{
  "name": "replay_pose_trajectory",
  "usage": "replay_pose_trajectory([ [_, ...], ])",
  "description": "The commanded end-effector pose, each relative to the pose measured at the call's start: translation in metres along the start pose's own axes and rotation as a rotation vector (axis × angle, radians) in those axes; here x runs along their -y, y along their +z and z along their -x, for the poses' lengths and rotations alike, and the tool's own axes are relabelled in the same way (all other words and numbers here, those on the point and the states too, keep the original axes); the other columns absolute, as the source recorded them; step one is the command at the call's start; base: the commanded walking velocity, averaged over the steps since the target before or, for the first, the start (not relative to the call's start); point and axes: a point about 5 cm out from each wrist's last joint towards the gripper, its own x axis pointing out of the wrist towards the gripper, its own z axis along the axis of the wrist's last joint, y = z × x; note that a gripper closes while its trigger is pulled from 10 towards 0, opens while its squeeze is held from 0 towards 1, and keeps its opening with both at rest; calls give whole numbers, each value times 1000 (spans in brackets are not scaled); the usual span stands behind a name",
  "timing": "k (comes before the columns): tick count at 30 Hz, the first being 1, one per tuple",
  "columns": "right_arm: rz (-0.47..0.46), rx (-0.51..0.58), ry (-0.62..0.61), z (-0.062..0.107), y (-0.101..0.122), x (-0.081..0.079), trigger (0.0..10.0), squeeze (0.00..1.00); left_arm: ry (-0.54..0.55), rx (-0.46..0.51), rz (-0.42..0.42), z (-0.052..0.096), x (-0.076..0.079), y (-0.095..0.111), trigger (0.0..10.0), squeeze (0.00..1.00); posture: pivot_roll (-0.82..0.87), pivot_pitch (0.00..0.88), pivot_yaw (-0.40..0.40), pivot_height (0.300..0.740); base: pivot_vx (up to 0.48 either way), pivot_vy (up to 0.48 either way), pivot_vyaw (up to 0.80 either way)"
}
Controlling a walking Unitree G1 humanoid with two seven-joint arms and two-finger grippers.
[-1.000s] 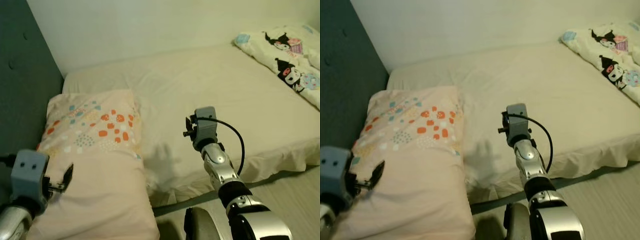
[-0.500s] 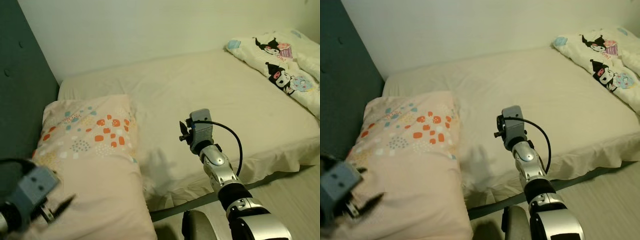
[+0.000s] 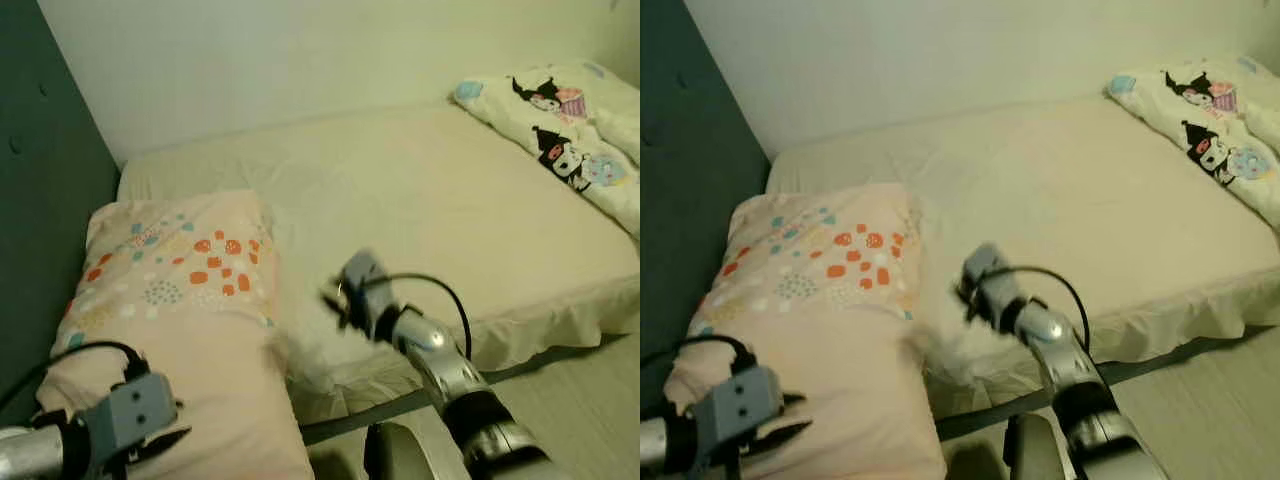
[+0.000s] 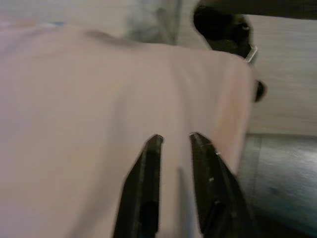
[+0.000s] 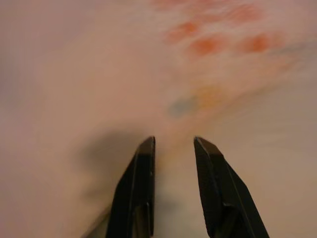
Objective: Clean up the room
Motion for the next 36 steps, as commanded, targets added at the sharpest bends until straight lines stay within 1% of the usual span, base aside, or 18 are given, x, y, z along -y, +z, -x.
replay_pose_trajectory([
  [1,-8,-41,150,3,-4,-15,10000,0,-91,-41,14,5,10,-5,0,0,42,164,-36,610,0,0,0],
  [2,-8,-41,150,3,-4,-15,10000,0,-91,-41,14,5,10,-5,0,0,42,164,-36,610,0,0,0],
  [3,-22,-88,251,11,-10,-25,10000,0,-223,-98,71,10,29,-10,0,0,42,167,-34,610,0,0,0],
  [5,-24,-97,272,13,-12,-27,10000,0,-256,-118,95,9,36,-13,0,0,42,168,-34,610,0,0,0],
  [6,-18,-99,274,14,-11,-27,10000,0,-255,-136,94,0,43,-19,0,0,35,172,-38,610,0,0,0],
  [10,-36,-92,282,15,-9,-28,10000,0,-202,-111,83,-18,44,-23,0,0,34,173,-39,610,0,0,0],
  [13,-32,-95,302,18,-6,-32,10000,0,-140,-94,53,-46,41,-26,0,0,16,185,-47,610,0,0,0],
  [14,-32,-95,302,18,-6,-32,10000,0,-140,-94,53,-46,41,-26,0,0,16,185,-47,610,0,0,0],
  [16,-36,-90,304,20,-2,-35,10000,0,-40,-49,52,-69,33,-24,0,0,-10,194,-51,610,0,0,0],
  [17,-36,-90,304,20,-2,-35,10000,0,-40,-49,52,-69,33,-24,0,0,-10,194,-51,610,0,0,0],
  [18,-39,-92,300,25,1,-36,10000,0,26,-1,91,-84,27,-19,0,0,-32,204,-51,610,0,0,0],
  [19,-41,-95,296,27,2,-36,10000,0,44,20,115,-91,25,-17,0,0,-34,206,-51,610,0,0,0],
  [23,-37,-93,275,31,3,-35,10000,0,74,26,76,-105,18,-13,0,0,-52,219,-49,610,0,0,0],
  [26,-35,-70,227,32,7,-32,10000,0,166,-20,-27,-122,-2,-16,0,0,-65,227,-46,610,0,0,0],
  [27,-35,-70,227,32,7,-32,10000,0,166,-20,-27,-122,-2,-16,0,0,-65,227,-46,610,0,0,0],
  [29,-40,-53,209,34,11,-31,10000,0,206,-33,-64,-133,-18,-14,0,0,-80,235,-38,610,0,0,0],
  [32,-44,-48,204,35,13,-32,10000,0,226,-43,-86,-138,-27,-13,0,0,-85,237,-35,610,0,0,0],
  [36,-46,-48,179,40,15,-32,10000,0,247,-87,-221,-149,-46,-7,0,0,-104,240,-19,610,0,0,0],
])
